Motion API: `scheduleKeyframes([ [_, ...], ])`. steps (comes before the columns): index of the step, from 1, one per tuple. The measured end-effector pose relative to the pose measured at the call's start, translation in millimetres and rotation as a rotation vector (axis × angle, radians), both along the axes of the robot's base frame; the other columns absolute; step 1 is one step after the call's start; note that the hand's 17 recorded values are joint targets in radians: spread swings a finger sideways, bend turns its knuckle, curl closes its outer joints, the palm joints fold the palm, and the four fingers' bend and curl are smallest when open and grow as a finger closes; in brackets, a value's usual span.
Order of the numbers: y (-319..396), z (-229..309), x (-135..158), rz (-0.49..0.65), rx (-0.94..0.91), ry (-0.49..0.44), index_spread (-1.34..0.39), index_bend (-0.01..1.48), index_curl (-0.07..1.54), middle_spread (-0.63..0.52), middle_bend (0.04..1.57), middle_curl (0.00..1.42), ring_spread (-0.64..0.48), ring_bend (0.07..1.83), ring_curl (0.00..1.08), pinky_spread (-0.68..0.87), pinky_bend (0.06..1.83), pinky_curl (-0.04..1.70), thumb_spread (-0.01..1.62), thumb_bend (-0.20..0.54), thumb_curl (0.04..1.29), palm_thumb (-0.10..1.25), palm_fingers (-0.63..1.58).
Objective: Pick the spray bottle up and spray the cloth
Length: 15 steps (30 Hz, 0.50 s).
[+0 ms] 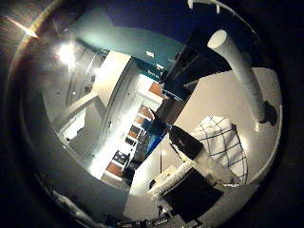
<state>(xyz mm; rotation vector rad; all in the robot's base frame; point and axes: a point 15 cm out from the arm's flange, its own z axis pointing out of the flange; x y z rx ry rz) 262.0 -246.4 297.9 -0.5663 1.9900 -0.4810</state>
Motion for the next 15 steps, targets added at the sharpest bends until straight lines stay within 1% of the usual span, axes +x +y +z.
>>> scheduleKeyframes([
  [6, -2.8, 0.4, 29.5, 0.007, -0.005, 0.006, -0.08, 0.15, 0.27, 0.21, 0.24, 0.38, 0.22, 0.50, 0.30, 0.40, 0.51, 0.28, 1.06, -0.024, 0.39, 0.69, 0.13],
  [11, -7.7, -4.6, 40.0, 0.002, 0.008, 0.009, -0.08, 0.15, 0.27, 0.21, 0.25, 0.38, 0.21, 0.52, 0.30, 0.40, 0.51, 0.28, 1.06, -0.024, 0.38, 0.68, 0.13],
  [15, -18.2, -2.6, 35.7, -0.021, 0.007, 0.005, -0.08, 0.15, 0.27, 0.20, 0.26, 0.38, 0.21, 0.52, 0.30, 0.40, 0.50, 0.28, 1.05, -0.023, 0.38, 0.68, 0.13],
])
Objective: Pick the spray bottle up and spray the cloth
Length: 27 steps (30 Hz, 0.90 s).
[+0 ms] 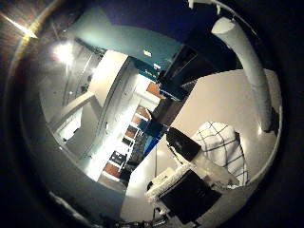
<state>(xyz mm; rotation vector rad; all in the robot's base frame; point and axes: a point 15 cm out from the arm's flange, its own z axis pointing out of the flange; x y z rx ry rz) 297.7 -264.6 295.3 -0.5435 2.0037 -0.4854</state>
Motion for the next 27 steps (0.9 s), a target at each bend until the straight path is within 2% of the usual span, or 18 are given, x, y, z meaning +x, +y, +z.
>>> scheduleKeyframes([
  [10, -45.1, 1.6, -25.8, -0.103, -0.004, 0.002, -0.08, 0.16, 0.28, 0.19, 0.27, 0.38, 0.19, 0.54, 0.31, 0.40, 0.51, 0.28, 1.05, -0.023, 0.38, 0.69, 0.15],
  [27, -73.3, -20.8, -25.7, -0.126, 0.039, 0.019, -0.08, 0.15, 0.28, 0.18, 0.30, 0.39, 0.18, 0.58, 0.32, 0.39, 0.53, 0.28, 1.05, -0.023, 0.38, 0.69, 0.16],
])
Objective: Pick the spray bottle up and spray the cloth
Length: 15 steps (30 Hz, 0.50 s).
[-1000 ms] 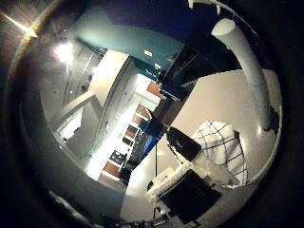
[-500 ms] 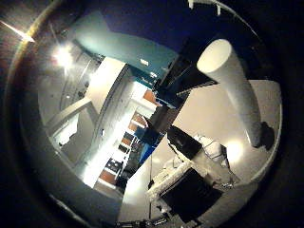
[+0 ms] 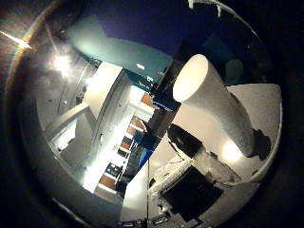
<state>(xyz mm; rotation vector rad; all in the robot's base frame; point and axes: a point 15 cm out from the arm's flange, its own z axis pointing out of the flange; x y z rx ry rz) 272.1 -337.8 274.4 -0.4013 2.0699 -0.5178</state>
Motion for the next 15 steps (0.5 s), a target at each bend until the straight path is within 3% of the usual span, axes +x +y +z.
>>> scheduleKeyframes([
  [15, -5.1, -2.7, 13.1, 0.023, 0.011, 0.003, -0.08, 0.16, 0.29, 0.16, 0.33, 0.40, 0.16, 0.61, 0.32, 0.38, 0.55, 0.28, 1.04, -0.024, 0.36, 0.67, 0.18],
])
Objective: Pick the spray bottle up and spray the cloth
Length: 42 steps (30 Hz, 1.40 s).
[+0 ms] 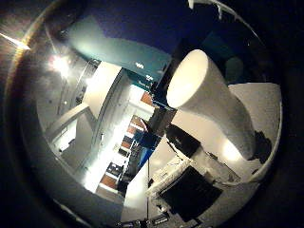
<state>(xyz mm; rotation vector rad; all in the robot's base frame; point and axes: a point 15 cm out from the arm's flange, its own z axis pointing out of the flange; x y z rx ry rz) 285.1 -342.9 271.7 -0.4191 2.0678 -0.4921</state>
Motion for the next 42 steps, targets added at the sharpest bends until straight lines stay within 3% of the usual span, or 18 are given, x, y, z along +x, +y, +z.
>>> scheduleKeyframes([
  [19, -3.6, -10.3, 33.0, 0.055, 0.038, 0.008, -0.06, 0.16, 0.30, 0.14, 0.38, 0.41, 0.16, 0.67, 0.33, 0.39, 0.59, 0.27, 1.03, -0.024, 0.33, 0.65, 0.22],
  [26, -13.7, -27.8, 42.2, 0.058, 0.077, 0.022, -0.07, 0.18, 0.31, 0.08, 0.46, 0.45, 0.11, 0.80, 0.37, 0.36, 0.57, 0.25, 1.03, -0.023, 0.33, 0.65, 0.35],
  [30, -18.2, -31.2, 47.1, 0.050, 0.096, 0.011, -0.18, 0.21, 0.36, -0.09, 0.56, 0.52, -0.08, 0.95, 0.43, 0.15, 0.67, 0.25, 1.01, -0.003, 0.35, 0.77, 0.60],
  [34, -20.9, -29.4, 49.5, 0.026, 0.113, -0.019, -0.31, 0.20, 0.40, -0.25, 0.68, 0.60, -0.23, 1.06, 0.48, -0.18, 0.96, 0.33, 1.02, -0.003, 0.37, 0.92, 0.97],
  [38, -18.6, -31.3, 50.7, 0.028, 0.122, -0.021, -0.39, 0.30, 0.49, -0.30, 0.74, 0.65, -0.25, 1.09, 0.50, -0.38, 1.01, 0.37, 1.05, -0.012, 0.36, 0.98, 1.18],
  [42, -7.5, -29.3, 57.7, 0.066, 0.143, -0.044, -0.40, 0.44, 0.58, -0.27, 0.85, 0.66, -0.23, 1.13, 0.49, -0.46, 1.00, 0.37, 1.10, -0.009, 0.35, 1.00, 1.29],
])
